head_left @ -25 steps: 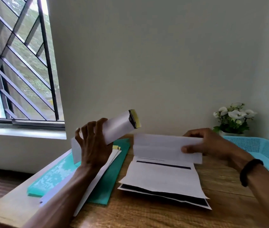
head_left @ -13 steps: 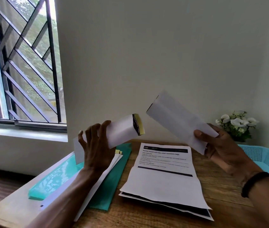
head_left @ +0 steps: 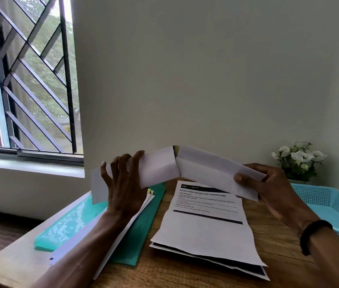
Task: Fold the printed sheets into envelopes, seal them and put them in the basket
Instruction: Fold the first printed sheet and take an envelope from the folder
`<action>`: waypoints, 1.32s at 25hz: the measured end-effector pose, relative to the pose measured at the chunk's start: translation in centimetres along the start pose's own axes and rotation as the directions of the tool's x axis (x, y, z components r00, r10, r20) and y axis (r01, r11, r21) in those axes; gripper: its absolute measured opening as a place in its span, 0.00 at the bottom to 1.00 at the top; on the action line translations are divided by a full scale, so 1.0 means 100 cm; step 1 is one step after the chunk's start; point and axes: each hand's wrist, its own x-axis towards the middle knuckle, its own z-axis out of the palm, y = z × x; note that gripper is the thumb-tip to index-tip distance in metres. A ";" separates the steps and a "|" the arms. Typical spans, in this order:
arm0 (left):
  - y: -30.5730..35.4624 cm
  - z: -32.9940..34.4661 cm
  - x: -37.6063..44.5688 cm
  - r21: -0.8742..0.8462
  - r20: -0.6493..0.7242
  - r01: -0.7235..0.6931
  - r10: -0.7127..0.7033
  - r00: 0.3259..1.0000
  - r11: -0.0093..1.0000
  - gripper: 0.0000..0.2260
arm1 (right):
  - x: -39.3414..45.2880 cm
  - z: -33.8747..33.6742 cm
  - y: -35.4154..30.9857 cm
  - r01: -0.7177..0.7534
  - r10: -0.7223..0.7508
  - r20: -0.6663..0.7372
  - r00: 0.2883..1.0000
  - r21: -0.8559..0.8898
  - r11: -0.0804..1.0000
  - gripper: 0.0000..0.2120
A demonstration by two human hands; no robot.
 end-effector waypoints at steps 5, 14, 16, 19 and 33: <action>0.001 0.000 0.001 0.007 0.051 -0.035 0.035 0.998 0.999 0.42 | -0.006 -0.003 -0.013 -0.029 0.031 0.065 0.997 -0.041 0.999 0.08; 0.021 0.002 -0.003 -0.098 0.162 -0.225 0.239 0.957 0.969 0.43 | -0.011 0.015 -0.011 -0.020 0.063 0.190 0.980 -0.216 0.976 0.09; 0.025 0.002 -0.004 -0.091 0.155 -0.244 0.256 0.954 0.965 0.43 | -0.012 0.028 -0.007 -0.031 0.061 0.162 0.985 -0.178 0.983 0.15; 0.024 0.000 -0.001 -0.086 0.136 -0.179 0.189 0.972 0.980 0.42 | -0.009 0.039 -0.002 -0.129 0.128 0.021 0.992 0.030 0.991 0.31; 0.027 0.000 -0.001 -0.055 0.136 -0.162 0.168 0.976 0.985 0.44 | -0.030 0.074 -0.003 -0.063 0.067 0.066 0.996 -0.057 0.996 0.07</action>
